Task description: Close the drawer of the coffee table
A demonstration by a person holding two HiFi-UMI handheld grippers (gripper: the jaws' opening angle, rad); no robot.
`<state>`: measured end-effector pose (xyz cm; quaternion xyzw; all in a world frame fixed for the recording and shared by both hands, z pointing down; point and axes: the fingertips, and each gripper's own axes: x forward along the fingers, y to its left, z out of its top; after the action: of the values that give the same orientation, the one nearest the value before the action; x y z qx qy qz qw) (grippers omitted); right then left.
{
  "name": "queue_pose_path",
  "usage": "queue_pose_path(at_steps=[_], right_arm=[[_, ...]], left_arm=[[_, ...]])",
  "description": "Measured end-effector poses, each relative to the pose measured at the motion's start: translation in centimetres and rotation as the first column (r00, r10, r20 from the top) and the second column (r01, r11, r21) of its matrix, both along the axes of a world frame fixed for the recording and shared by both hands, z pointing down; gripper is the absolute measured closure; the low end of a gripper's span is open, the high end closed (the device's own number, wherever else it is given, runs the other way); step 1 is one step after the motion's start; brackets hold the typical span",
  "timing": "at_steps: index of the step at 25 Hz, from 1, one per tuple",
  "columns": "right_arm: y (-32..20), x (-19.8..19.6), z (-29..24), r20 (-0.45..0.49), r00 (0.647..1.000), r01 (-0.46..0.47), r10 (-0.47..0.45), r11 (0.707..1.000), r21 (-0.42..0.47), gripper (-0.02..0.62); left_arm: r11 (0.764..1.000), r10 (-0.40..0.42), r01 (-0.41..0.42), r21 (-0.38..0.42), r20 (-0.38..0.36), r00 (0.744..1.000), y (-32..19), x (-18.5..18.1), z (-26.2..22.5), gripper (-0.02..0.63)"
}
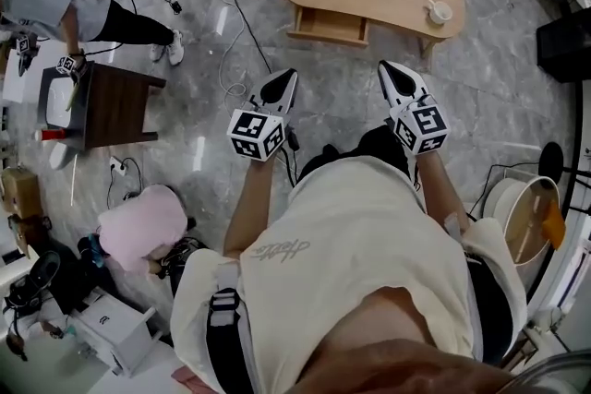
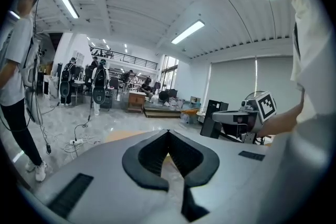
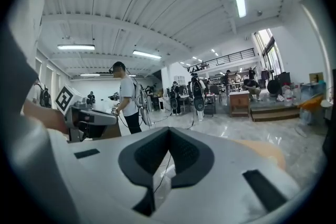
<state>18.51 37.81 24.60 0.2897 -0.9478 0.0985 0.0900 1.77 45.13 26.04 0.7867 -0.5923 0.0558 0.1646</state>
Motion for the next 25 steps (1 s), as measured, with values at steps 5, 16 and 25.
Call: queue_pose_path(at_steps=[5, 16, 25], right_arm=[[-0.9, -2.6, 1.1, -0.044, 0.999, 0.021, -0.023, 0.999, -0.033, 0.6], [-12.6, -8.1, 6.2, -0.039, 0.998, 0.042, -0.048, 0.989, -0.144, 0.6], [-28.1, -11.0, 6.7, 0.028, 1.0, 0.009, -0.003, 0.982, -0.191, 0.6]], left_arm=[[0.999, -0.017, 0.015, -0.048, -0.045, 0.999, -0.8, -2.2, 2.3, 0.601], [0.989, -0.051, 0.044, -0.14, -0.051, 0.997, -11.7, -6.9, 5.9, 0.601], [0.99, -0.086, 0.077, -0.119, -0.067, 0.994, -24.9, -10.3, 3.4, 0.601]])
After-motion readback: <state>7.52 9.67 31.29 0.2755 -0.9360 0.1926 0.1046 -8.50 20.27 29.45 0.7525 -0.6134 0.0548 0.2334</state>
